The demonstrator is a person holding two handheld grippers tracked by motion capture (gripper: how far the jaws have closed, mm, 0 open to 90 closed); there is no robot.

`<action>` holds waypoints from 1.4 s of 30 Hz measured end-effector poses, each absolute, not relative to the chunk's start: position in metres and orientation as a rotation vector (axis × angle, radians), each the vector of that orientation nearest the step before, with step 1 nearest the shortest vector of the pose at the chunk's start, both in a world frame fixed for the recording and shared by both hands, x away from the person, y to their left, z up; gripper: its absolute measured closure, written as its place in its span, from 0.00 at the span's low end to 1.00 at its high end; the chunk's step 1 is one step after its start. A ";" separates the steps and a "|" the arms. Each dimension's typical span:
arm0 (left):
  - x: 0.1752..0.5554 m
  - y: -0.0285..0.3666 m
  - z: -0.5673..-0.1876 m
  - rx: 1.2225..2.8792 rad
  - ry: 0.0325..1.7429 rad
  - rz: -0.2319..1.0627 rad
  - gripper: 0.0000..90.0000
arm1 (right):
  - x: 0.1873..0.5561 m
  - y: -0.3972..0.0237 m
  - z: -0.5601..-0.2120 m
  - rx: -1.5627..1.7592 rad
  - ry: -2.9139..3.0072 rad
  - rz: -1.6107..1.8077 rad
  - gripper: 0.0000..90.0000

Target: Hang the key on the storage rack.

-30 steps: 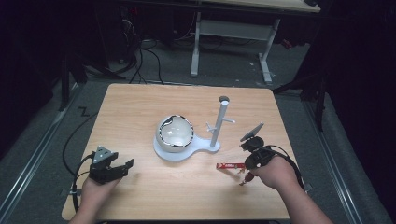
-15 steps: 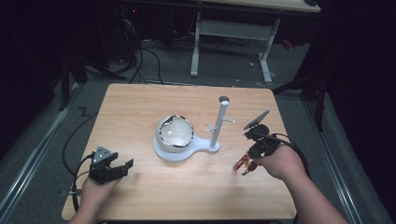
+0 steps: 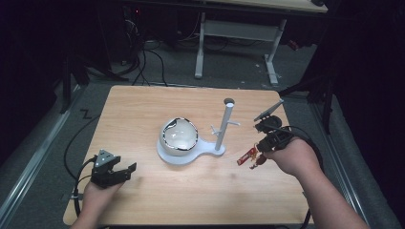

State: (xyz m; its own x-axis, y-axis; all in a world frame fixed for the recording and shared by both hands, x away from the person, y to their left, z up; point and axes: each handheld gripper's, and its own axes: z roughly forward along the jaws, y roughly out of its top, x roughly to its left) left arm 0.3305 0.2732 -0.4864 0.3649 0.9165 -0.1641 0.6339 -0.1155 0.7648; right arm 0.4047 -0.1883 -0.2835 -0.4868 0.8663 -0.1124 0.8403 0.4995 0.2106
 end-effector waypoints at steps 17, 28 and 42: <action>0.330 0.274 -0.487 1.837 1.356 0.450 0.32 | 0.409 -0.170 -0.251 1.392 2.531 0.224 0.91; 0.330 0.274 -0.486 1.837 1.355 0.448 0.32 | 0.410 -0.165 -0.248 1.379 2.549 0.196 0.91; 0.330 0.274 -0.486 1.836 1.356 0.447 0.32 | 0.410 -0.160 -0.247 1.353 2.570 0.176 0.91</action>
